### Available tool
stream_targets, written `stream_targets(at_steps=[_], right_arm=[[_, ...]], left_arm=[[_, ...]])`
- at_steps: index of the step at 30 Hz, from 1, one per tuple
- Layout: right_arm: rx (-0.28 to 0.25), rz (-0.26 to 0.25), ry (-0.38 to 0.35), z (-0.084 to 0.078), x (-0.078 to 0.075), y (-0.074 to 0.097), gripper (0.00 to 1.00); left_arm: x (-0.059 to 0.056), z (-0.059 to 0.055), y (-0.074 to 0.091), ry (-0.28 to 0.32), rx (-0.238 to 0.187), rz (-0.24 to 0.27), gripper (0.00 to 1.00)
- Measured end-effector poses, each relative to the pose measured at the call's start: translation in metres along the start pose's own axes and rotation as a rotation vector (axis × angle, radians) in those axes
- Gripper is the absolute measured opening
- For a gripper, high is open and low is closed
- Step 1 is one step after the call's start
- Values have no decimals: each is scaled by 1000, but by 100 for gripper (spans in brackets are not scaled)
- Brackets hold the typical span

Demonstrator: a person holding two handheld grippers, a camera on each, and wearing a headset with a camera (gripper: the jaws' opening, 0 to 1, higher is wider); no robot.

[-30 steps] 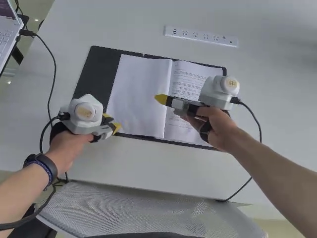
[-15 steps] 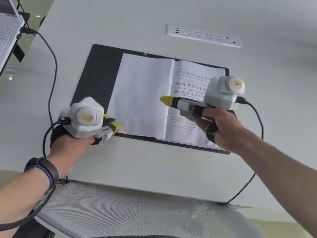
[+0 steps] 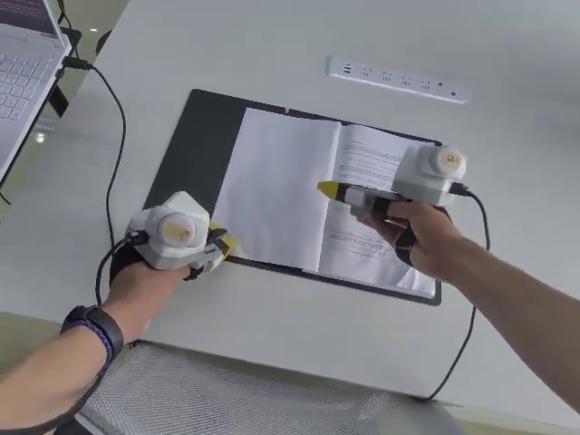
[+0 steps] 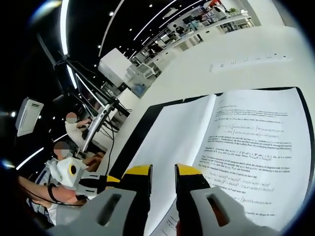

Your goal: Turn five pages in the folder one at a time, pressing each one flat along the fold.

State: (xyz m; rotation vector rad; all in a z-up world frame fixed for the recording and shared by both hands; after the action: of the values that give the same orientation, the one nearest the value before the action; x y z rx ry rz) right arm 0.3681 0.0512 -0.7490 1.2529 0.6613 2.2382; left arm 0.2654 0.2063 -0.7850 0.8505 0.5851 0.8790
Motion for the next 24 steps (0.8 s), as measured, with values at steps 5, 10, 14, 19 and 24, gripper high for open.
stream_targets(at_steps=[5,10,14,19,24], right_arm=[[-15,3,-45,7,-9,-9,11],[-13,-1,-73,6,-17,-17,7],[1,-24,-51,2,-19,-19,0],[-6,2,-62,4,-31,-16,0],[-9,32,-78,3,-27,-16,0]], left_arm=[[3,0,-1,7,0,2,7],[5,0,-2,17,3,2,5],[6,0,-3,12,8,5,4],[8,1,-4,14,13,8,2],[7,1,-4,15,12,15,2]])
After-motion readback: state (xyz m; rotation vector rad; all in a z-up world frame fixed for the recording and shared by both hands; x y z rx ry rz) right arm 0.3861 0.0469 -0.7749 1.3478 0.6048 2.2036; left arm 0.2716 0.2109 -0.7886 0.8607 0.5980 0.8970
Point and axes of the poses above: the centre of the closed fingertips' face, and the gripper's own axes: y roughly backward along the fingers, x roughly to its left, z roughly out of its top, the point moved 3 cm from there along y, roughly backward along the fingers, and after that the axes turned 14 degrees about x, right-handed, at the moved point
